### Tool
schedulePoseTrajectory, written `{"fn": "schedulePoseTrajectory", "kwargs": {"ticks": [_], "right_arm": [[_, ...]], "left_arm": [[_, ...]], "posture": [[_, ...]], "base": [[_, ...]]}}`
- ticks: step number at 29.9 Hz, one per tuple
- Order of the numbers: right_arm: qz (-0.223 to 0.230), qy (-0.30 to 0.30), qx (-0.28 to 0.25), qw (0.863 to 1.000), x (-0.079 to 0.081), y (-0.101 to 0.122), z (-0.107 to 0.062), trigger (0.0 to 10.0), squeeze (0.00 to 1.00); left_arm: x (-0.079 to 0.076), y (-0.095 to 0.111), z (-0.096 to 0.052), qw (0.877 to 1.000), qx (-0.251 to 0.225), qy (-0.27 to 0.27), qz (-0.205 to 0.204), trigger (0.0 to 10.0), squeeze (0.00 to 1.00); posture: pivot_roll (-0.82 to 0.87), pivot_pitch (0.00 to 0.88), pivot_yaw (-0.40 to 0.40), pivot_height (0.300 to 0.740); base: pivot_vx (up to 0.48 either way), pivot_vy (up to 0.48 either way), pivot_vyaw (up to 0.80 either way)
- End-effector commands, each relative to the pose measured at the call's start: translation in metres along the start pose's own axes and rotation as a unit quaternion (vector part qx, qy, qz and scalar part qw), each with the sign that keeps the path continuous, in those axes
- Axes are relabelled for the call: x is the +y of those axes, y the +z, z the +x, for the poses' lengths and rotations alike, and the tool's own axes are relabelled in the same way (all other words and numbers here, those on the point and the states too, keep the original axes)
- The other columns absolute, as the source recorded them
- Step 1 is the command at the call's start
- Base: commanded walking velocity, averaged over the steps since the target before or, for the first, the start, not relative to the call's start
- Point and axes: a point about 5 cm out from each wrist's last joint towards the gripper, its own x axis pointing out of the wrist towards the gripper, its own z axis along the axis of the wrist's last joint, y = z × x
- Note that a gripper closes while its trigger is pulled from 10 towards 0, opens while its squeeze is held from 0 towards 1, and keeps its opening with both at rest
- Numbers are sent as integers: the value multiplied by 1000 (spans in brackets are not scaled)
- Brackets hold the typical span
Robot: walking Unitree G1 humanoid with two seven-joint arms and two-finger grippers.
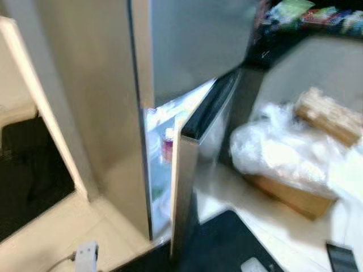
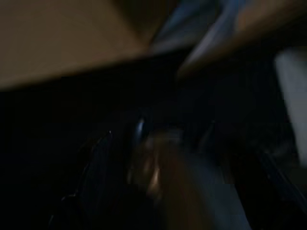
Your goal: Restocking fridge
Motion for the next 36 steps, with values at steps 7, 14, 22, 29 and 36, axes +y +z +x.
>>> {"fn": "schedulePoseTrajectory", "kwargs": {"ticks": [7,14,22,29,36], "right_arm": [[6,2,-16,1000,2,10,0,10000,0],[3,9,-14,1000,5,8,0,10000,0],[6,5,-13,1000,0,6,0,10000,0],[-6,3,-10,1000,-4,5,-1,10000,0],[-5,-2,-17,1000,-8,9,-1,10000,0]], "left_arm": [[4,-22,-6,999,33,18,-1,10000,0],[5,-27,-8,998,49,20,21,10000,0],[1,-34,-8,998,60,23,25,10000,0],[-8,-29,-3,999,36,10,1,10000,0],[-12,-13,1,1000,-1,-1,2,10000,0]], "posture": [[-34,12,-13,740],[-30,10,-23,740],[-39,5,-31,740],[-32,0,-50,740],[-34,0,-45,740]], "base": [[0,0,0],[0,-167,0],[0,-359,0],[0,0,0],[0,0,0]]}}
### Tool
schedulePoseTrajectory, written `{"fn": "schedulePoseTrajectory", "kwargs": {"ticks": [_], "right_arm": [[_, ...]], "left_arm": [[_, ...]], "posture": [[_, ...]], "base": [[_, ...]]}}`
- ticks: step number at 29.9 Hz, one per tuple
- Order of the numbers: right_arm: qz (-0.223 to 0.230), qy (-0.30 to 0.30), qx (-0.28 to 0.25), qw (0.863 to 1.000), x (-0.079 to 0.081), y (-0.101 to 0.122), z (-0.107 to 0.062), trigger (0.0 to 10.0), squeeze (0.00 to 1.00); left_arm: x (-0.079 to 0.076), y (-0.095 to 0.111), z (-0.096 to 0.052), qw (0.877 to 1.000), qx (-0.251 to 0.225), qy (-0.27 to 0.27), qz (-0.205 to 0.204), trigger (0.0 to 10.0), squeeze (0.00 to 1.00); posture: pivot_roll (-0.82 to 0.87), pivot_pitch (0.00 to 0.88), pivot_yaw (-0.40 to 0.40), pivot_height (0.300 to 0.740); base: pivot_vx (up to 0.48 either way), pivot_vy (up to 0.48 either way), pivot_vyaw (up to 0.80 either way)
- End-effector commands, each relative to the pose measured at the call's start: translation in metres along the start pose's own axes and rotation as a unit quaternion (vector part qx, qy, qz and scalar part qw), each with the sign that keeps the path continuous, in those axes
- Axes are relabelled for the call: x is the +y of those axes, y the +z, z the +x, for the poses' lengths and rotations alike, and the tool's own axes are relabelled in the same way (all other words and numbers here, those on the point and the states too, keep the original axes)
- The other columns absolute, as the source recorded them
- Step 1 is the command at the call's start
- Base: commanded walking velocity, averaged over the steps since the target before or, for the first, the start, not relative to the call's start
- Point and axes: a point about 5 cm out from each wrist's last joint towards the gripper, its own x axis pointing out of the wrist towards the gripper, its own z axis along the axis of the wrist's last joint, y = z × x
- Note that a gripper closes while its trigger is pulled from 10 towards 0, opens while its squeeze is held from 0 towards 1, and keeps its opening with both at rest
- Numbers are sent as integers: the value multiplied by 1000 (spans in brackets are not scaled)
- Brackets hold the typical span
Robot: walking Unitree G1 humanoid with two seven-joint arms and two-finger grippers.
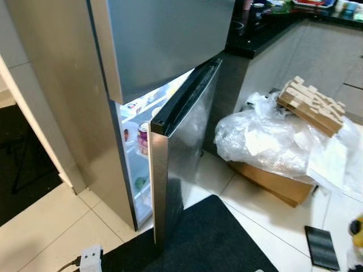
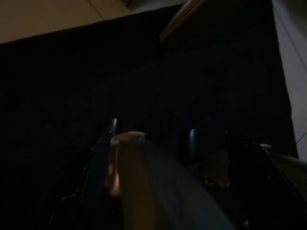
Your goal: Restocking fridge
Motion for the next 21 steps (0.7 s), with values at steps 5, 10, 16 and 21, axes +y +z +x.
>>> {"fn": "schedulePoseTrajectory", "kwargs": {"ticks": [5,10,16,21], "right_arm": [[7,-2,-6,1000,0,4,0,10000,0],[13,-2,-5,1000,1,3,0,10000,0],[18,-3,-1,1000,2,-1,0,10000,0],[23,-6,3,1000,2,-7,0,10000,0]], "left_arm": [[-4,48,5,993,-116,-37,-5,10000,0],[-13,71,7,984,-159,-79,7,10000,0],[-44,122,8,952,-239,-180,58,10000,0],[-79,154,6,920,-296,-230,113,157,0]], "posture": [[-36,0,-31,740],[-37,0,-28,740],[-46,0,-23,740],[-50,0,-22,740]], "base": [[0,0,0],[0,0,0],[0,0,0],[0,0,0]]}}
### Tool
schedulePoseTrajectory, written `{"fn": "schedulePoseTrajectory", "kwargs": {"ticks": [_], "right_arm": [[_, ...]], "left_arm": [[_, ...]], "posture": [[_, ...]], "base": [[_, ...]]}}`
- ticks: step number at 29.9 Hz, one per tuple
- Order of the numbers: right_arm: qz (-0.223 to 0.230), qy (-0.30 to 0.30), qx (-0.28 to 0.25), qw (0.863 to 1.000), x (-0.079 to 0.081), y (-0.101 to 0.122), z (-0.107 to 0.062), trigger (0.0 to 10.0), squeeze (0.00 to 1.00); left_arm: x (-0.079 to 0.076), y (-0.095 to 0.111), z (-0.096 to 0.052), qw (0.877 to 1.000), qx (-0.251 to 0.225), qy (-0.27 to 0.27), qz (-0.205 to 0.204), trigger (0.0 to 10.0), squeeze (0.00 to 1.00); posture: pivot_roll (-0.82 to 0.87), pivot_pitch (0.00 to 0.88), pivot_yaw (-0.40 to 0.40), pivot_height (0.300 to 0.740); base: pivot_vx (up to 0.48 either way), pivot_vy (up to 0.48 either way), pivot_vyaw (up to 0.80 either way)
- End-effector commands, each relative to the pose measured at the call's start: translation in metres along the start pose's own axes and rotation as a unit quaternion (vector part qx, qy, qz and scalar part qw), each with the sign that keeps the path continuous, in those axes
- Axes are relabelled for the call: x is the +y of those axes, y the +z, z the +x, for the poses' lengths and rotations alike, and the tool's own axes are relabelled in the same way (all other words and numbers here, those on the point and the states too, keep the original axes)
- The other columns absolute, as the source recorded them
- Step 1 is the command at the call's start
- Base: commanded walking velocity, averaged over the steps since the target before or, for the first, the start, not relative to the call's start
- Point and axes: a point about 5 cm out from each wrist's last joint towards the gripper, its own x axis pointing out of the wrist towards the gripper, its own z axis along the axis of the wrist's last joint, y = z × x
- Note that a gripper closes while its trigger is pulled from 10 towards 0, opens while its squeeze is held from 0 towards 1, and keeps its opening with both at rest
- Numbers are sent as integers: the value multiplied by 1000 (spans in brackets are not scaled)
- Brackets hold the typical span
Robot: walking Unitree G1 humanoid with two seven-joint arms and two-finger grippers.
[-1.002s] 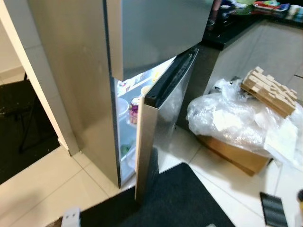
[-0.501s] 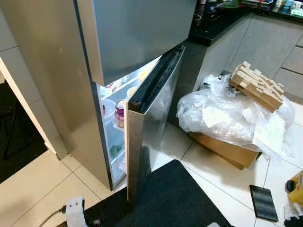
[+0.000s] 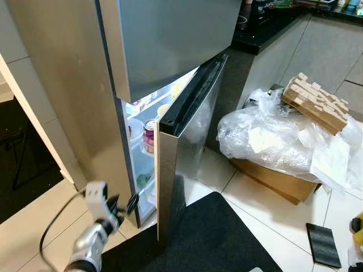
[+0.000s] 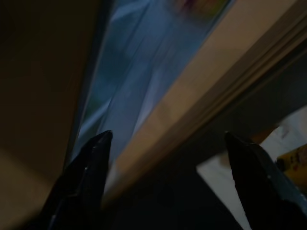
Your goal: Restocking fridge
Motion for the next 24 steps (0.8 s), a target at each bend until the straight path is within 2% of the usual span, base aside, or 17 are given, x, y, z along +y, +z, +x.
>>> {"fn": "schedulePoseTrajectory", "kwargs": {"ticks": [1,2,4,5,8,13,14,16,22,24], "right_arm": [[7,-5,6,1000,-2,-6,0,10000,0],[7,-5,6,1000,-2,-6,0,10000,0],[8,-4,7,1000,-1,-7,0,10000,0],[8,-4,7,1000,-1,-7,0,10000,0],[10,-4,8,1000,0,-8,0,10000,0],[11,-6,8,1000,-1,-10,0,10000,0],[12,-7,9,1000,-1,-11,0,10000,0],[13,-8,10,1000,-2,-12,-1,10000,0],[14,-8,11,1000,-1,-14,-1,10000,0],[15,-9,13,1000,-1,-16,-1,10000,0]], "left_arm": [[-9,3,6,1000,-12,-20,16,157,0],[-9,3,6,1000,-12,-20,16,157,0],[-20,15,20,998,-36,-33,25,0,0],[-20,15,20,998,-36,-33,25,0,0],[-33,28,34,996,-59,-52,30,0,0],[-46,33,44,995,-67,-67,32,0,0],[-51,34,48,995,-71,-63,31,10000,0],[-58,37,55,995,-77,-45,34,10000,0],[-68,38,63,996,-77,-37,32,10000,0],[-79,38,69,996,-76,-49,27,10000,0]], "posture": [[-50,0,-22,740],[-50,0,-22,740],[-49,0,-23,740],[-49,0,-23,740],[-52,0,-23,740],[-56,0,-23,740],[-57,0,-21,740],[-57,0,-21,740],[-67,0,-21,740],[-70,0,-20,740]], "base": [[0,0,0],[0,0,0],[0,0,0],[0,0,0],[0,0,0],[0,0,0],[0,0,0],[0,0,0],[0,0,0],[0,0,0]]}}
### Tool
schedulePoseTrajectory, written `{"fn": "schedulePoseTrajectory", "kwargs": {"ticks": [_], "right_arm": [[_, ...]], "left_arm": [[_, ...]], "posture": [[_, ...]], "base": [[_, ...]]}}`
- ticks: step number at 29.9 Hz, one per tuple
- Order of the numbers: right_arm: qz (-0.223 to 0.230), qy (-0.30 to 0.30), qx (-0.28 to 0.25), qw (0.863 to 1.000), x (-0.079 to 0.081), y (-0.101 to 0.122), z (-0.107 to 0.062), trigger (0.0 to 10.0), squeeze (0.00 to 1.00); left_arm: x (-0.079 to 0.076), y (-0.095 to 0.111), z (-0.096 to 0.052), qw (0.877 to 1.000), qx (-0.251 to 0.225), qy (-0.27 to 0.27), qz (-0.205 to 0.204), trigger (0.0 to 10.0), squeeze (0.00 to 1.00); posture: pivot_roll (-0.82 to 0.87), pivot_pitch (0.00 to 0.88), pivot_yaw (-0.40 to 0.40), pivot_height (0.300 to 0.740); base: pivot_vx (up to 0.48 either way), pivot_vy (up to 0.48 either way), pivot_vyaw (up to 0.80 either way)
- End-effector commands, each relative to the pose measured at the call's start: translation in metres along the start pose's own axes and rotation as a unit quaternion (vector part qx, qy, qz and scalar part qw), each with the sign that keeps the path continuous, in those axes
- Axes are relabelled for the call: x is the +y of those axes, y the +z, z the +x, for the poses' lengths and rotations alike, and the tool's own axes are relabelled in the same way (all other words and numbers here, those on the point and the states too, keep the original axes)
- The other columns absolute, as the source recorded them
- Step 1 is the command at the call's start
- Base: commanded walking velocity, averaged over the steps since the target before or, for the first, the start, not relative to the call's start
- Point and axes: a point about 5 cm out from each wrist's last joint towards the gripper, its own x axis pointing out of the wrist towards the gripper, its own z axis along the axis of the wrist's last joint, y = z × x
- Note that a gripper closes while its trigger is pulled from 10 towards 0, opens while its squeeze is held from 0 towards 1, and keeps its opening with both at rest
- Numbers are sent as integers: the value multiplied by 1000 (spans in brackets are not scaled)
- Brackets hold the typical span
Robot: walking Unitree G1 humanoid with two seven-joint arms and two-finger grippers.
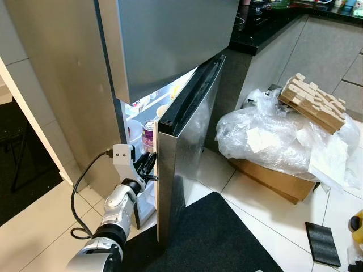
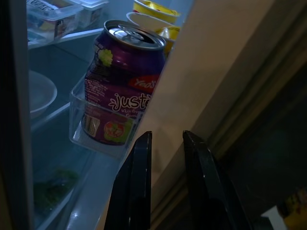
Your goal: Restocking fridge
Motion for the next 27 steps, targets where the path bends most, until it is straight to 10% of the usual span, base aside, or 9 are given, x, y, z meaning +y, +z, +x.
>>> {"fn": "schedulePoseTrajectory", "kwargs": {"ticks": [1,6,11,17,20,27], "right_arm": [[5,-6,9,1000,-2,-6,0,10000,0],[8,-7,11,1000,-2,-9,-1,10000,0],[10,-9,12,1000,-4,-10,-1,10000,0],[11,-12,12,1000,-7,-10,-1,10000,0],[12,-12,11,1000,-8,-9,-1,10000,0],[12,-10,9,1000,-7,-7,-1,10000,0]], "left_arm": [[-14,-4,6,1000,9,-21,-1,10000,0],[-51,-9,19,993,21,-109,-29,10000,0],[-106,-22,16,957,45,-278,-70,10000,0],[-133,-31,8,928,64,-358,-78,10000,0],[-125,-37,5,936,75,-336,-78,10000,0],[-55,-70,-29,966,170,-190,-36,10000,0]], "posture": [[-70,0,-20,740],[-83,0,-16,740],[-88,0,-16,740],[-91,0,-16,740],[-91,0,-16,740],[-79,0,-14,740]], "base": [[0,0,0],[0,0,0],[0,0,0],[0,0,0],[0,0,0],[0,0,0]]}}
